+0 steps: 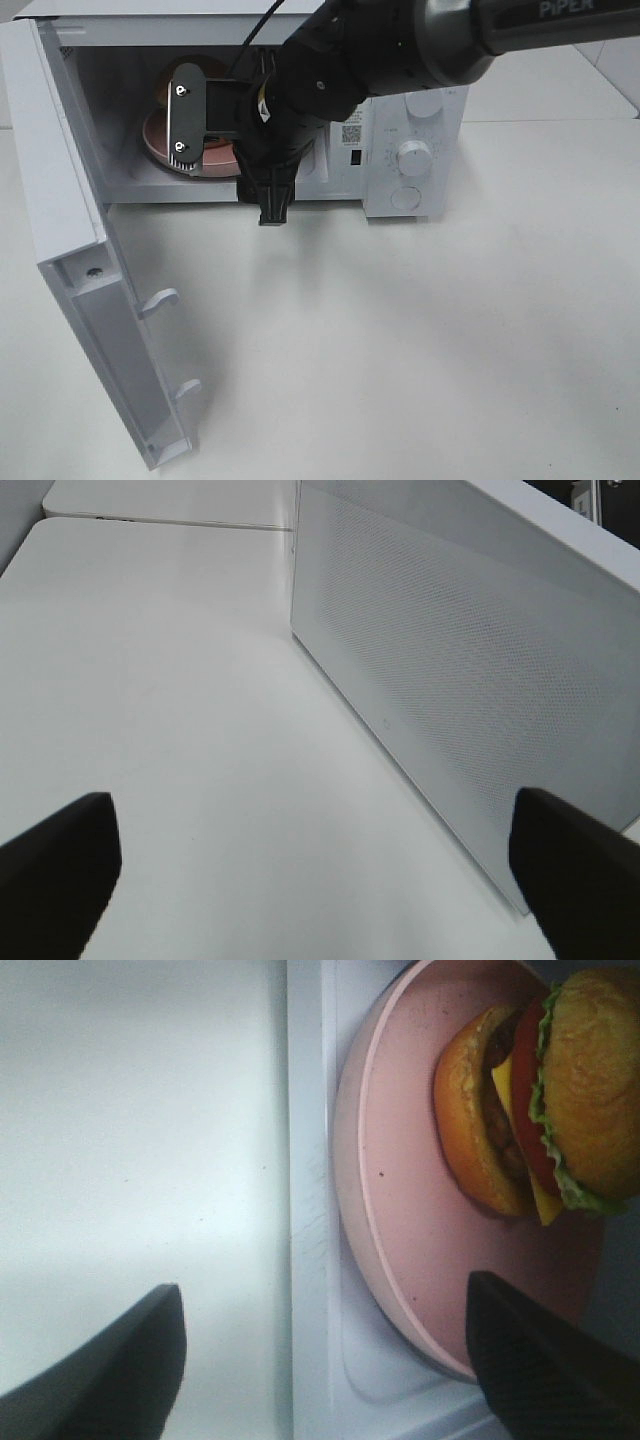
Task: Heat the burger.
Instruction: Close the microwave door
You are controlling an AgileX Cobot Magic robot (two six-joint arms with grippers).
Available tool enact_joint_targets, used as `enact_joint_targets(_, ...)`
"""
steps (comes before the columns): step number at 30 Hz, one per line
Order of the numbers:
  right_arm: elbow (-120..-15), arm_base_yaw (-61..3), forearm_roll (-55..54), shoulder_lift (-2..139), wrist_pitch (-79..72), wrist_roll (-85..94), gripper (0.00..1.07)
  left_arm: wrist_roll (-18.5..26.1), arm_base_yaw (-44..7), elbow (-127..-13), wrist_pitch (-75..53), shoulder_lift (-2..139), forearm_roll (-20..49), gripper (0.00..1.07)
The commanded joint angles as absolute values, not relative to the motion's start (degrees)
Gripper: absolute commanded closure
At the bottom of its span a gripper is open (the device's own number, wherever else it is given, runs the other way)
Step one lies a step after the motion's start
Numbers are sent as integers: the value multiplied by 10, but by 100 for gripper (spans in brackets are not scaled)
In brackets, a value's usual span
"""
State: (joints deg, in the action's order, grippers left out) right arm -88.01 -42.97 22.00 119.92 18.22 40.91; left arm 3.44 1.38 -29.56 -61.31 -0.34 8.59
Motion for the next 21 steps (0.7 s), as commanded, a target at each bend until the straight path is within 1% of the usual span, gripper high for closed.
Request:
enact_joint_targets(1,-851,-428,223,1171,167,394,33,31,14,-296,-614,-13,88,9)
enact_joint_targets(3,-806,-428,223,1132,166,383,33,31,14,-296,-614,-13,88,9)
enact_joint_targets(6,-792,-428,223,1121,165,378,33,31,14,-296,-614,-13,88,9)
enact_joint_targets(8,-748,-428,223,1082,166,362,33,31,14,-296,-614,-13,88,9)
enact_joint_targets(13,-709,-428,223,1047,167,344,33,31,14,-296,-614,-13,88,9)
enact_joint_targets(15,-672,-428,221,1014,170,315,33,31,14,-296,-614,-13,88,9)
enact_joint_targets(16,-672,-428,221,1014,170,315,33,31,14,-296,-614,-13,88,9)
enact_joint_targets(18,-623,-428,221,971,174,269,33,31,14,-296,-614,-13,88,9)
enact_joint_targets(21,-610,-428,221,959,174,256,33,31,14,-296,-614,-13,88,9)
